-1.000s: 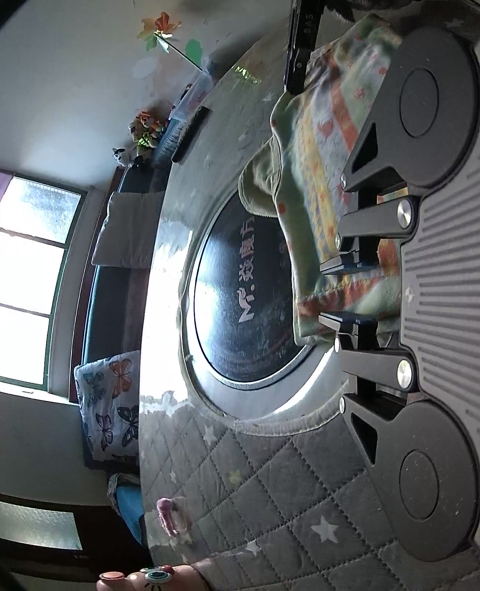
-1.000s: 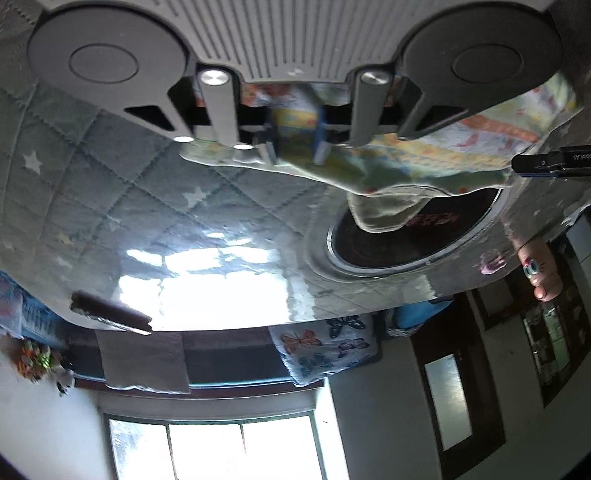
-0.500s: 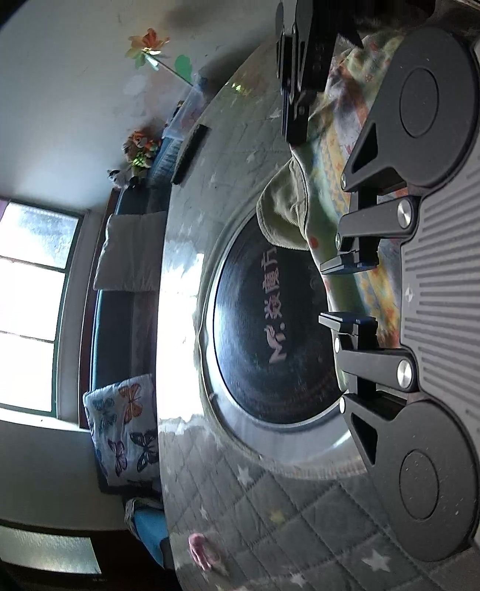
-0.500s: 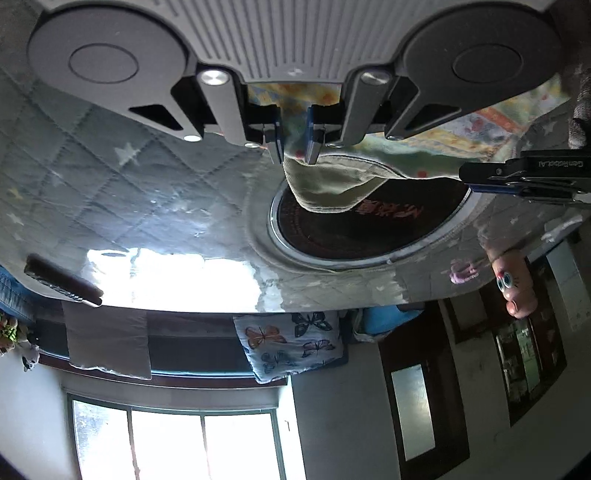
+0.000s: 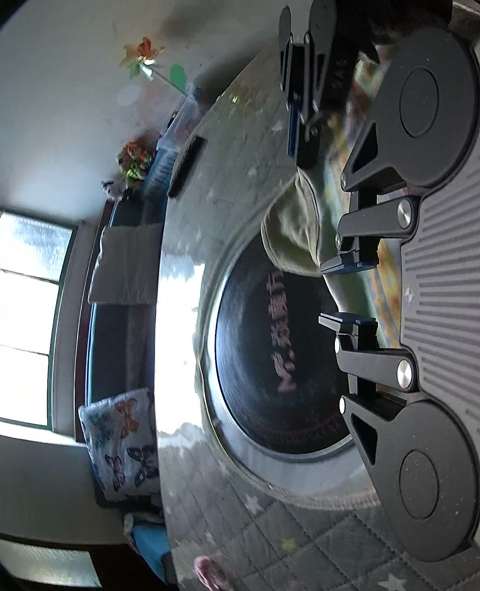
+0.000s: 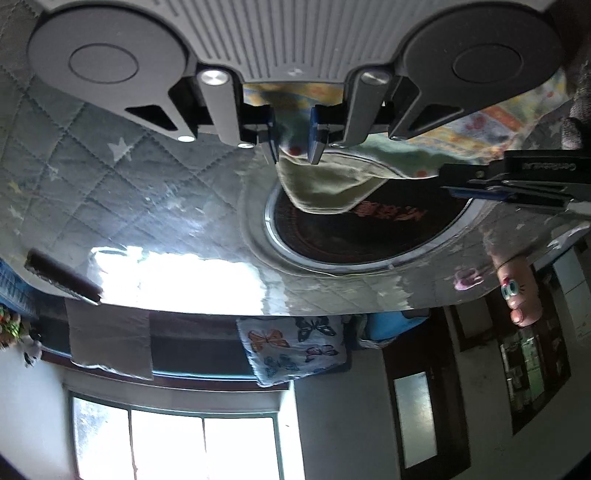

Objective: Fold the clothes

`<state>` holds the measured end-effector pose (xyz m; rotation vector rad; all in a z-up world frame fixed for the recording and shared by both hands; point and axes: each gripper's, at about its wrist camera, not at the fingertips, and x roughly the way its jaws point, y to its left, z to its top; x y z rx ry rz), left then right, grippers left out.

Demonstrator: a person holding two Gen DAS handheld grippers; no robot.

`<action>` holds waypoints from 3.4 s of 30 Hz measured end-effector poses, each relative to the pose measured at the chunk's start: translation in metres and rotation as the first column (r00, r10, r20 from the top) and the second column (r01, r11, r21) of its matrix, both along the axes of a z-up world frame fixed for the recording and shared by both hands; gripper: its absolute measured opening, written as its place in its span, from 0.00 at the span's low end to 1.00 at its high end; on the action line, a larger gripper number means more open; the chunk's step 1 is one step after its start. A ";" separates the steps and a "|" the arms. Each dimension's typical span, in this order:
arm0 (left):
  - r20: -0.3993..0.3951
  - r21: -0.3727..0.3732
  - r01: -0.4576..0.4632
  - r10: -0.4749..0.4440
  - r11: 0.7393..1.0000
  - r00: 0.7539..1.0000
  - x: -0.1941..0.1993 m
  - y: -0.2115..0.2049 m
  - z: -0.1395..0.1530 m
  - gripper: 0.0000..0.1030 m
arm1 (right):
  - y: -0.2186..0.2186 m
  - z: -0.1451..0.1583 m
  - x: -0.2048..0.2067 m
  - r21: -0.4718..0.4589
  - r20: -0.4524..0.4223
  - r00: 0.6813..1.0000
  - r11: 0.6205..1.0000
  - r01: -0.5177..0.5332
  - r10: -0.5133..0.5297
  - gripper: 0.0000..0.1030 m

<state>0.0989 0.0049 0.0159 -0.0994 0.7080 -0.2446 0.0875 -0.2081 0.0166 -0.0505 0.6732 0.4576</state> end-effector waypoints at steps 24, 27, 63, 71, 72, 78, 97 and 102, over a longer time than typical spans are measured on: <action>0.002 0.026 -0.007 0.007 1.000 1.000 -0.032 -0.007 0.007 0.40 | 0.022 0.005 -0.056 -0.050 0.047 0.989 0.989 -0.141 0.143 0.55; 0.025 0.043 0.001 -0.002 0.999 1.000 -0.049 -0.007 0.008 0.40 | 0.027 0.001 -0.067 -0.076 0.045 0.986 0.984 -0.160 0.164 0.66; 0.095 0.048 -0.040 0.035 0.998 0.995 -0.130 0.000 -0.013 0.40 | -0.014 -0.010 -0.123 -0.156 0.114 0.993 0.987 0.023 -0.005 0.89; 0.096 0.051 -0.047 0.042 0.998 0.994 -0.131 0.002 -0.011 0.40 | -0.037 -0.009 -0.127 -0.150 0.140 0.986 0.982 0.115 -0.094 0.89; 0.096 0.052 -0.049 0.044 0.997 0.994 -0.131 0.002 -0.011 0.40 | -0.040 -0.011 -0.126 -0.161 0.144 0.983 0.978 0.133 -0.110 0.90; 0.095 0.055 -0.062 0.056 0.997 0.994 -0.132 0.005 -0.010 0.40 | -0.064 -0.015 -0.128 -0.196 0.152 0.972 0.959 0.206 -0.178 0.90; 0.073 0.027 -0.109 0.107 0.994 0.992 -0.132 0.018 -0.007 0.43 | -0.090 -0.013 -0.125 -0.163 0.113 0.968 0.957 0.239 -0.223 0.91; 0.051 0.015 -0.128 0.127 0.992 0.991 -0.131 0.025 -0.009 0.49 | -0.087 -0.009 -0.123 -0.152 0.098 0.973 0.963 0.221 -0.208 0.91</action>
